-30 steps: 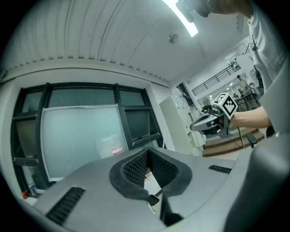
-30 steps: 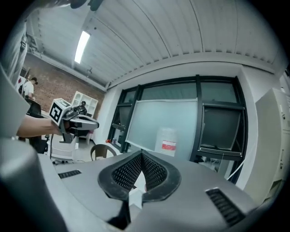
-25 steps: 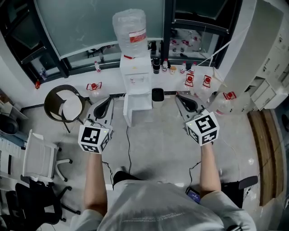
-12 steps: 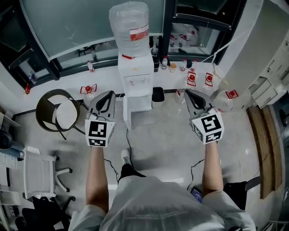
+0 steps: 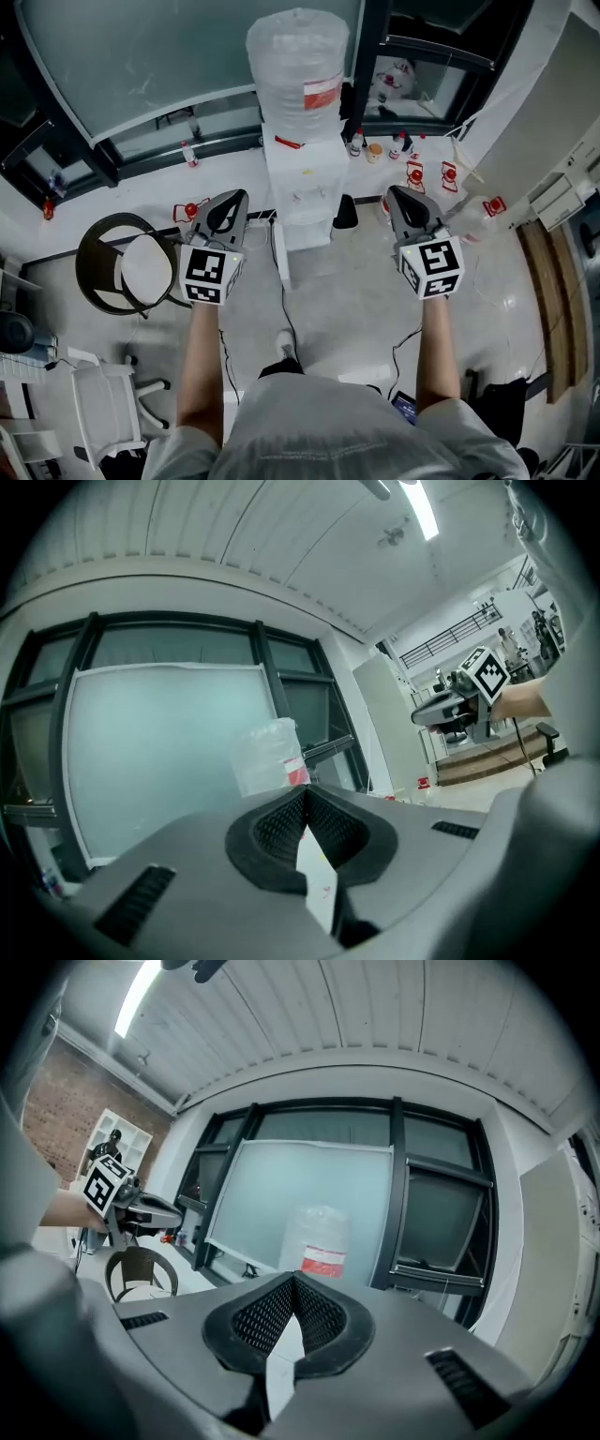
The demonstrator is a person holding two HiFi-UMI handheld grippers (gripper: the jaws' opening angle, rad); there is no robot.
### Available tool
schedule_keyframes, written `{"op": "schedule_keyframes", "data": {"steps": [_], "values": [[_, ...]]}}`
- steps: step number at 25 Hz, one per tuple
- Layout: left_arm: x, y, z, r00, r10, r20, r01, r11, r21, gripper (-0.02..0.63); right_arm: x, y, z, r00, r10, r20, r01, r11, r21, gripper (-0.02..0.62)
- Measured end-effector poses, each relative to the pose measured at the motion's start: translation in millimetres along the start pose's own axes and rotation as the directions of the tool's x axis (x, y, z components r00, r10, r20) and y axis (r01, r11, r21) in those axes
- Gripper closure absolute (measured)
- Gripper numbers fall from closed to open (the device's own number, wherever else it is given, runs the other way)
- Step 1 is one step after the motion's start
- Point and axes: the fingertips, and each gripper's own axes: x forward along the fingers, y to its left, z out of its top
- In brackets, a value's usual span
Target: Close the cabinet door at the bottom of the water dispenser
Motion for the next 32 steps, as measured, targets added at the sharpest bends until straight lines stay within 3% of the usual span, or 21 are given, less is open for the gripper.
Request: {"op": "schedule_keyframes", "data": {"steps": [7, 12, 16, 20, 25, 29, 32], "values": [[45.2, 56.3, -47.3, 0.998, -0.048, -0.033, 0.046, 0.997, -0.061, 0.587, 75.3, 15.3, -7.6, 0.999, -0.035, -0.022, 0.035, 0.999, 0.011, 0.569], [85.0, 74.3, -97.2, 0.997, -0.048, -0.065, 0.039, 0.99, -0.133, 0.586, 118.2, 8.5, -51.1, 0.997, -0.023, -0.071, 0.022, 1.0, -0.013, 0.569], [120.5, 58.2, -166.7, 0.993, -0.049, -0.107, 0.032, 0.986, -0.162, 0.586, 152.1, 0.1, -118.6, 0.994, 0.007, -0.109, -0.002, 0.999, 0.048, 0.569], [154.3, 28.7, -258.1, 0.984, -0.038, -0.171, 0.006, 0.982, -0.188, 0.584, 193.1, 8.4, -210.6, 0.989, 0.04, -0.144, -0.03, 0.997, 0.066, 0.569], [165.0, -31.4, -372.4, 0.955, -0.053, -0.29, -0.02, 0.97, -0.243, 0.584, 218.3, 25.9, -319.1, 0.978, 0.102, -0.185, -0.077, 0.988, 0.137, 0.569], [160.4, -73.6, -434.0, 0.936, -0.071, -0.345, -0.034, 0.956, -0.291, 0.58, 226.9, 48.6, -387.0, 0.958, 0.171, -0.229, -0.138, 0.978, 0.154, 0.568], [153.2, -99.4, -471.1, 0.919, -0.082, -0.385, -0.057, 0.94, -0.338, 0.495, 226.0, 69.1, -427.4, 0.943, 0.22, -0.25, -0.179, 0.968, 0.176, 0.568]]}}
